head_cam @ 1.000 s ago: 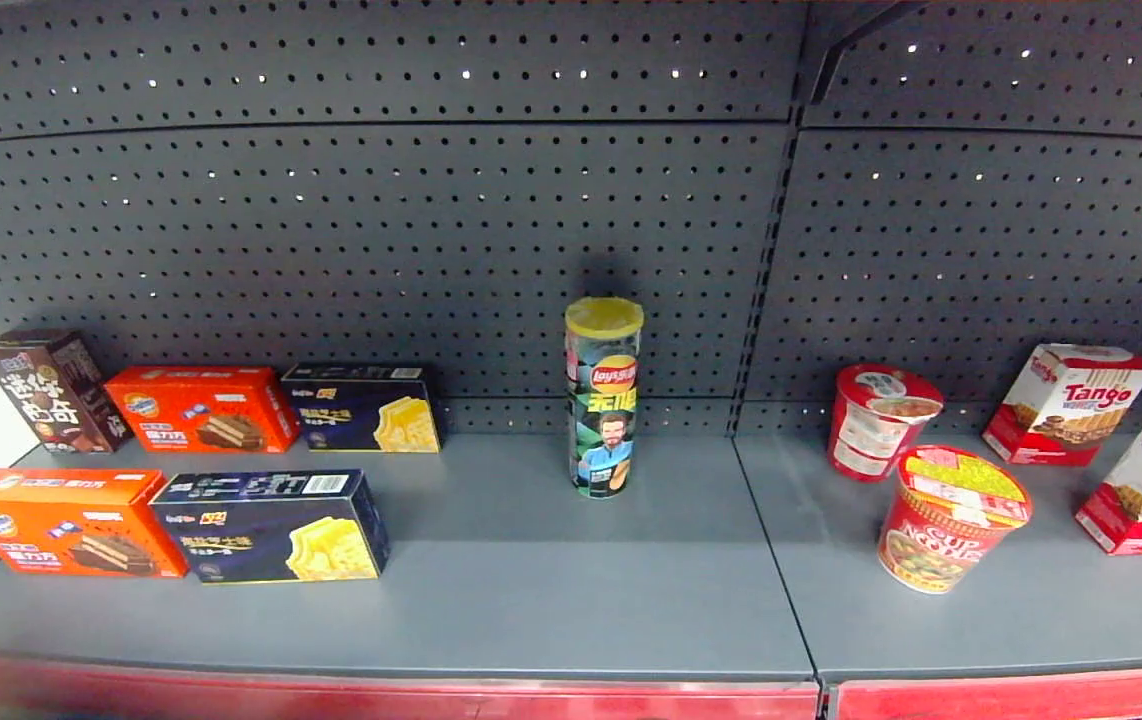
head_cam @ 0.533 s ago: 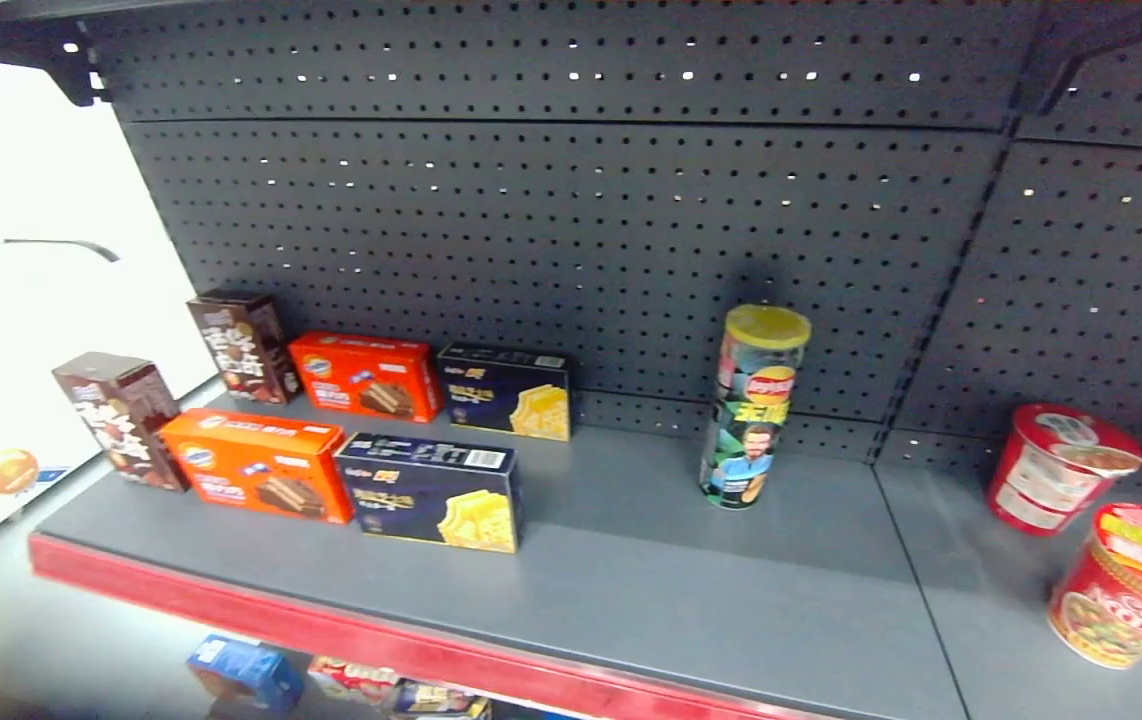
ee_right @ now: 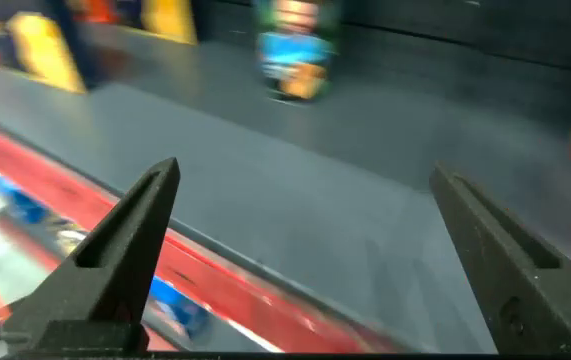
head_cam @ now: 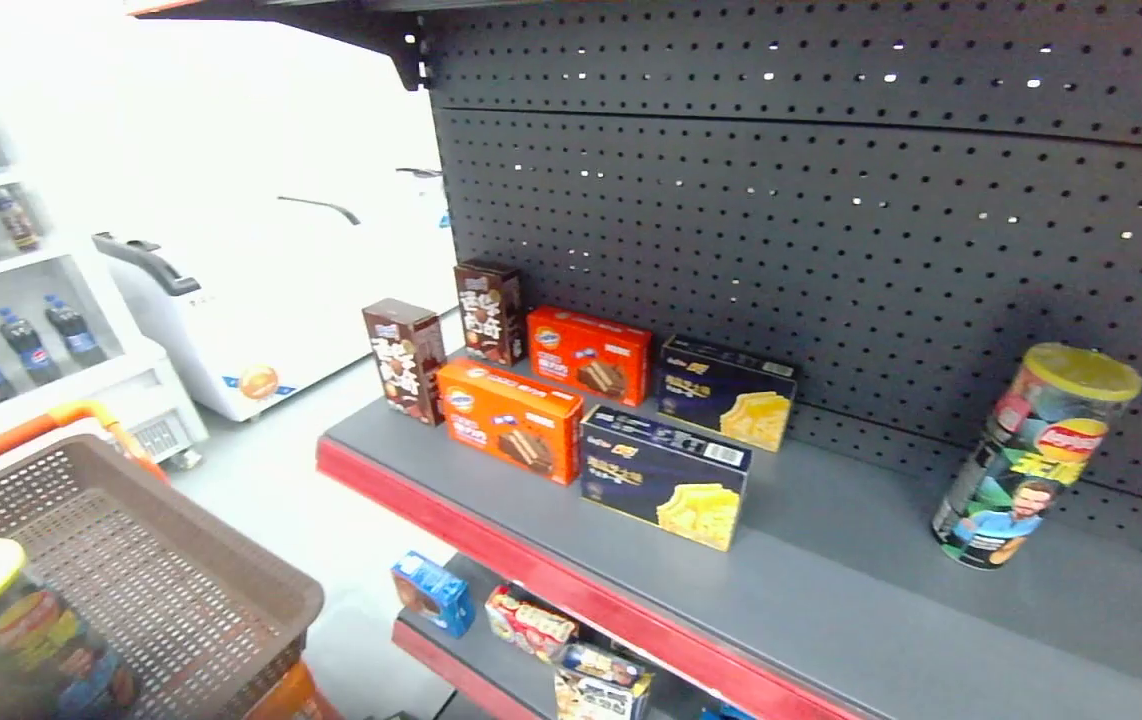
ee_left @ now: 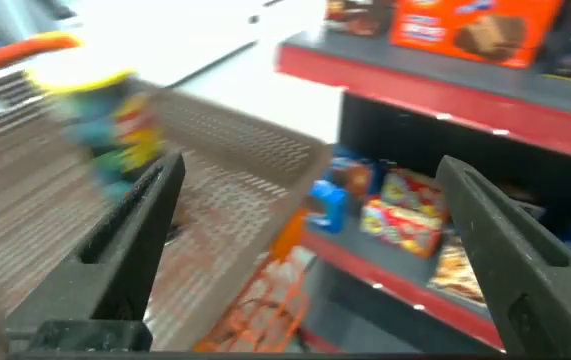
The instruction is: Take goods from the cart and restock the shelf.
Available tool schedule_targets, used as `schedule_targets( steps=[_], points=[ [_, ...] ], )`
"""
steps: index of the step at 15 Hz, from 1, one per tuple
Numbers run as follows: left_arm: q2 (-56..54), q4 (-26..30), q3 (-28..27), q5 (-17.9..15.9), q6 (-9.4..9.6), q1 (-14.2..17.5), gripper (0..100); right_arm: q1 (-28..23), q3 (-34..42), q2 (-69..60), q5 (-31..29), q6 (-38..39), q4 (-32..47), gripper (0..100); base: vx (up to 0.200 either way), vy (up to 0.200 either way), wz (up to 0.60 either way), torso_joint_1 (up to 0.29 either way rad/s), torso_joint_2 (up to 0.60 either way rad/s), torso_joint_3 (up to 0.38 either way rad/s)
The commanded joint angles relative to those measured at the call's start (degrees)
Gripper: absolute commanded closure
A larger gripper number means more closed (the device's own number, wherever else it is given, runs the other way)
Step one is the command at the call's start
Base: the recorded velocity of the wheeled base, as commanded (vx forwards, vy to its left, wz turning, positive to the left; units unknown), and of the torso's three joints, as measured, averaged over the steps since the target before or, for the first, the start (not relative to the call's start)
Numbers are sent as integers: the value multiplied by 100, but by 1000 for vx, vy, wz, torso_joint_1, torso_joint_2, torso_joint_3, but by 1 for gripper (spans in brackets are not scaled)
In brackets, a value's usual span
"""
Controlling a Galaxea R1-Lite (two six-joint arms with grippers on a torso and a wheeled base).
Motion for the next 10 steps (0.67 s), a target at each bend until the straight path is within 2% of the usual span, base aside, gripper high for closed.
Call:
schedule_targets(
  steps=[1,8,10],
  points=[
    [-2,-2,2,-2,-4,9,0,-1,0,7,1,-2,3,0,0,0,600,-2,-2,-2],
    [-2,-11,11,24,-30,9,0,-1,0,7,1,7,-6,0,0,0,600,2,2,2],
    [-2,-11,11,-38,14,9,0,-1,0,7,1,7,-6,0,0,0,0,0,0,0]
  ],
)
